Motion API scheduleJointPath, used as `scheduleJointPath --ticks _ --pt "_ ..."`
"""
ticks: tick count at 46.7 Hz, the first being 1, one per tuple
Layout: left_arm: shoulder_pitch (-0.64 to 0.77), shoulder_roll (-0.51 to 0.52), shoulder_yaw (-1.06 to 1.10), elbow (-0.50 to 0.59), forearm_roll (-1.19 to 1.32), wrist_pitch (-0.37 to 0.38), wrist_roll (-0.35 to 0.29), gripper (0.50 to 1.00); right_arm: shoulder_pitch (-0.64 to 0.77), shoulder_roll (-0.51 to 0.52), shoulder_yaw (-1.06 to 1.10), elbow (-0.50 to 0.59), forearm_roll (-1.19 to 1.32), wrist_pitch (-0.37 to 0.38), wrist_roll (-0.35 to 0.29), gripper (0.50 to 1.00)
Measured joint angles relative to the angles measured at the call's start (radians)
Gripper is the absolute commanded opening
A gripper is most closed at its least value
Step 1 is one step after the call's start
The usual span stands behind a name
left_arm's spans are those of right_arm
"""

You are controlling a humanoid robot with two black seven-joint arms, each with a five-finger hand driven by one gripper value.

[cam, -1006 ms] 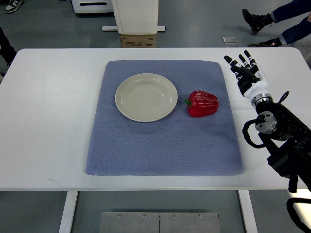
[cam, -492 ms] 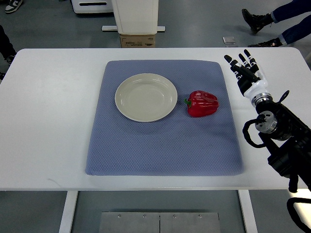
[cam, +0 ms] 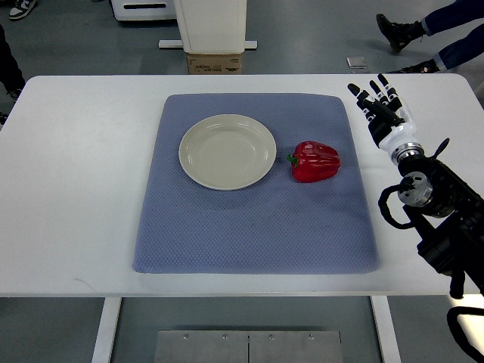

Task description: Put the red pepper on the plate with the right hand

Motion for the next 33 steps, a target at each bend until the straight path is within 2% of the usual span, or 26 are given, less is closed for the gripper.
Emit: scheduleJointPath --ticks 33 --pt "0.001 0.0 0.0 0.0 0.0 0.001 0.0 1.0 0.003 -0.013 -0.003 0.002 -0.001 0.002 0.001 1.0"
